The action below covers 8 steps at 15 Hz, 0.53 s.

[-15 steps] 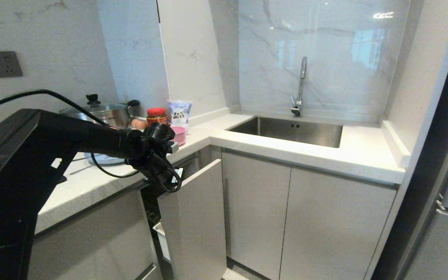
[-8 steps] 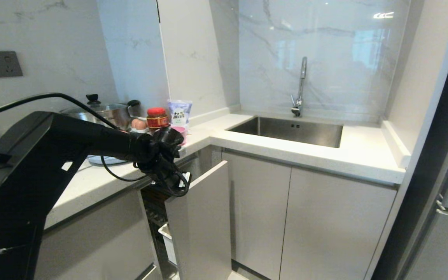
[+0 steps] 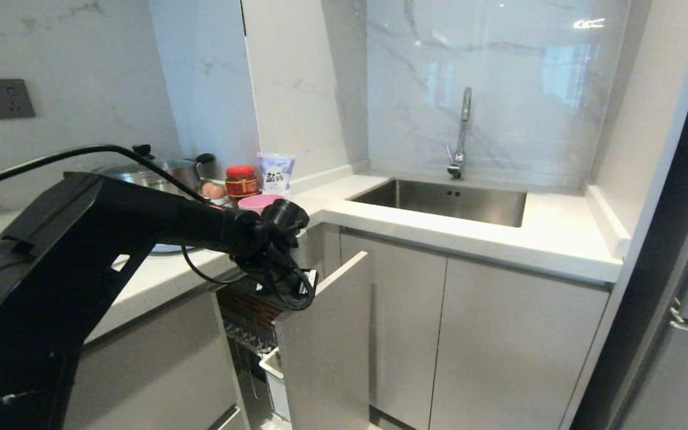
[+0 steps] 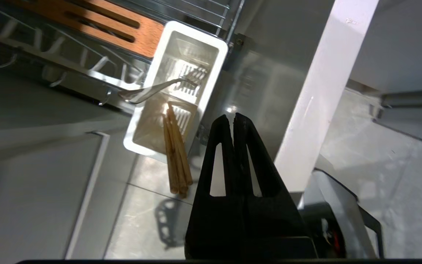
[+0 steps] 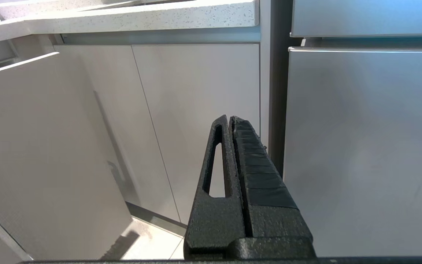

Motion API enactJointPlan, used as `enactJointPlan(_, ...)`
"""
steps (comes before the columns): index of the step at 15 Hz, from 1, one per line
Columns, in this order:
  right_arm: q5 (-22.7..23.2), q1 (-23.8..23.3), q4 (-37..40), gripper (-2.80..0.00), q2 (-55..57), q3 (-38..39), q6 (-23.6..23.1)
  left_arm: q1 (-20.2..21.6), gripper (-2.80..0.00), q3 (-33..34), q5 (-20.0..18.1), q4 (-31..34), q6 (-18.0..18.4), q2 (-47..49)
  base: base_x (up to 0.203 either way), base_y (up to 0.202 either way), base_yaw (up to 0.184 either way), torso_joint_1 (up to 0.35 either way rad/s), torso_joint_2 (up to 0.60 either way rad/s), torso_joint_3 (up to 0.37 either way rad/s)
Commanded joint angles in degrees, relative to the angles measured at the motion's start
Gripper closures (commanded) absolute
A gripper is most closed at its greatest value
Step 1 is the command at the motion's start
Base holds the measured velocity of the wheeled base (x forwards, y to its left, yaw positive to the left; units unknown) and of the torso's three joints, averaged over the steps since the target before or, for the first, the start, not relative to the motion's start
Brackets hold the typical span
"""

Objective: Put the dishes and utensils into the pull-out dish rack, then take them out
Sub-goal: Open the cupboard

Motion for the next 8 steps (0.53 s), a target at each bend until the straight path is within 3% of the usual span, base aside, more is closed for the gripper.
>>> enactJointPlan(1, 0.0, 0.0, 0.0, 0.0, -0.2, 0.0, 0.0, -1.8, 0.0, 0.2, -2.4, 0.8, -1.7, -0.5, 0.0, 0.0, 0.0, 0.0, 0.0, 0.0)
enactJointPlan(8, 0.0, 0.0, 0.0, 0.0, -0.2, 0.0, 0.0, -6.4, 0.0, 2.8, -14.5, 1.0, -5.1, -2.4, 0.0, 0.0, 0.0, 0.0, 0.0, 0.0)
